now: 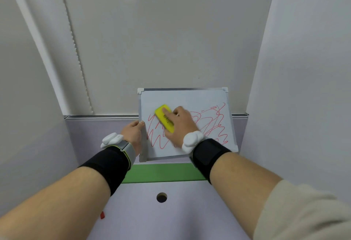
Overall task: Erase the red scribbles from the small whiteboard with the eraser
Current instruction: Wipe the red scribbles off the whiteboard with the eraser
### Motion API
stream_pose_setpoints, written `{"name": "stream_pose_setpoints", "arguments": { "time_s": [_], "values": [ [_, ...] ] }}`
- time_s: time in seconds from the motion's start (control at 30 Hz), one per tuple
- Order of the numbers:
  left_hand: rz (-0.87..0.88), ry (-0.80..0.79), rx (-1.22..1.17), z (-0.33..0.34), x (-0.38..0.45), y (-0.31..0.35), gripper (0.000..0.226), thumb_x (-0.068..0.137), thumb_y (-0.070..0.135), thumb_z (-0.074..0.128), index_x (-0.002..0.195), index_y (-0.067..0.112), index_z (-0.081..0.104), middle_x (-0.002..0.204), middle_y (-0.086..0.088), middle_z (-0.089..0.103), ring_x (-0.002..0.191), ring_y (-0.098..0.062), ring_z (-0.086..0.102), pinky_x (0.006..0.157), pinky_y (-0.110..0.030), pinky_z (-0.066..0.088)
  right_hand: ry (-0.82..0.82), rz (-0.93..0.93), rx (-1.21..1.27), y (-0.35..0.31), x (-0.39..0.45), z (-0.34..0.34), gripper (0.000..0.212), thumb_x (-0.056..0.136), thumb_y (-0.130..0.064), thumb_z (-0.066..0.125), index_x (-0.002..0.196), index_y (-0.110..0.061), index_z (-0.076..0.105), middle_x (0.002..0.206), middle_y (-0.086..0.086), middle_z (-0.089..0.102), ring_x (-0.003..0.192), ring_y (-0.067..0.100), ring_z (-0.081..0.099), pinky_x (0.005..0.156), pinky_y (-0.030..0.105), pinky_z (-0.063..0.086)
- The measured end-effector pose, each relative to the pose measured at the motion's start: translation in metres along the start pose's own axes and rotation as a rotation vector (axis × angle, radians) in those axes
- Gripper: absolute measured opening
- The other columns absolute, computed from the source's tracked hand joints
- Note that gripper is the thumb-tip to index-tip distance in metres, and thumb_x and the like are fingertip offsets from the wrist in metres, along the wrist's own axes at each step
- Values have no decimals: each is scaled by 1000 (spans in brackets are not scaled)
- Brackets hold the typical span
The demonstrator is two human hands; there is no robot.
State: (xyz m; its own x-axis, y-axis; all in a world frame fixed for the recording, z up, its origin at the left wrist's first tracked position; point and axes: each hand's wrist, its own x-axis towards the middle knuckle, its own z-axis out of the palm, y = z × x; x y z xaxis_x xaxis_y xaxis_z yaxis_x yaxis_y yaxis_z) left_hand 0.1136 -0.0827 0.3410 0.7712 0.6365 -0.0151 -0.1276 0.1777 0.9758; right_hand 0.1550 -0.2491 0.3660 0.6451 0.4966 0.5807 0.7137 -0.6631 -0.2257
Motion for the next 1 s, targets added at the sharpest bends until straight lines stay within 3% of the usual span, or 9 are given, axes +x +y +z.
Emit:
{"name": "stream_pose_setpoints", "arguments": {
  "time_s": [0.1, 0.27, 0.37, 0.53, 0.7, 0.77, 0.87, 0.93, 1.0],
  "values": [
    [-2, -19, 2, -1, -3, 2, 16, 101, 14, 57, 98, 10, 72, 83, -10, 70, 68, -25, 60, 65, -32, 52, 4, -38, -25, 4, 3, -5, 67, 81, -29, 65, 143, -26, 40, 113, 11, 46, 101, 30, 43, 93, 42, 43],
    [-16, -18, 3, -3, -4, 5, 17, 102, 13, 57, 104, 8, 72, 86, -12, 70, 68, -27, 58, 61, -32, 51, 72, 216, -47, 38, 9, -29, 68, 84, -31, 61, 146, -23, 36, 118, 12, 44, 109, 33, 43, 98, 40, 42],
    [-14, -25, -2, 7, -8, 5, 20, 102, 12, 56, 109, 3, 72, 84, -15, 68, 67, -28, 57, 65, -35, 51, 34, 136, -32, 11, 2, -12, 66, 85, -31, 60, 145, -22, 36, 118, 14, 45, 106, 34, 44, 96, 42, 42],
    [-22, -5, -21, 8, -7, 4, 29, 101, 10, 57, 123, -4, 70, 111, -22, 71, 95, -31, 63, 96, -49, 56, -21, -58, -17, -12, -4, 9, 64, 81, -26, 62, 142, -26, 41, 115, 13, 49, 101, 33, 45, 93, 44, 43],
    [-10, 9, -9, 4, -5, 4, 16, 101, 12, 57, 98, 12, 73, 87, -8, 72, 74, -25, 63, 67, -28, 58, 68, 114, -54, 15, 9, -10, 64, 82, -29, 61, 142, -26, 40, 113, 11, 46, 99, 31, 43, 92, 42, 44],
    [-15, -15, -14, 6, -6, 4, 18, 102, 12, 56, 106, 8, 73, 98, -17, 74, 77, -29, 64, 78, -39, 61, 28, 18, -18, -2, 5, -1, 64, 81, -29, 64, 141, -25, 42, 112, 12, 47, 99, 31, 43, 92, 42, 44],
    [-53, -53, -38, 6, -6, 4, 28, 103, 12, 53, 123, 0, 70, 124, -27, 72, 104, -40, 68, 105, -60, 54, -16, -102, 4, -15, -1, 12, 64, 80, -26, 66, 141, -25, 44, 112, 13, 49, 100, 33, 45, 93, 42, 43],
    [-62, -47, -40, 4, -5, 4, 30, 103, 12, 53, 125, -1, 69, 126, -27, 72, 115, -45, 68, 108, -61, 52, 24, -41, 1, -8, 6, 6, 64, 81, -28, 65, 142, -27, 42, 114, 11, 48, 101, 31, 44, 94, 40, 42],
    [-41, -39, -22, 6, -5, 4, 25, 102, 13, 55, 117, 2, 72, 120, -23, 74, 108, -42, 70, 105, -58, 54, 68, 47, -7, -3, 14, -1, 64, 83, -31, 64, 142, -27, 41, 115, 10, 46, 103, 30, 43, 95, 40, 42]
  ]
}}
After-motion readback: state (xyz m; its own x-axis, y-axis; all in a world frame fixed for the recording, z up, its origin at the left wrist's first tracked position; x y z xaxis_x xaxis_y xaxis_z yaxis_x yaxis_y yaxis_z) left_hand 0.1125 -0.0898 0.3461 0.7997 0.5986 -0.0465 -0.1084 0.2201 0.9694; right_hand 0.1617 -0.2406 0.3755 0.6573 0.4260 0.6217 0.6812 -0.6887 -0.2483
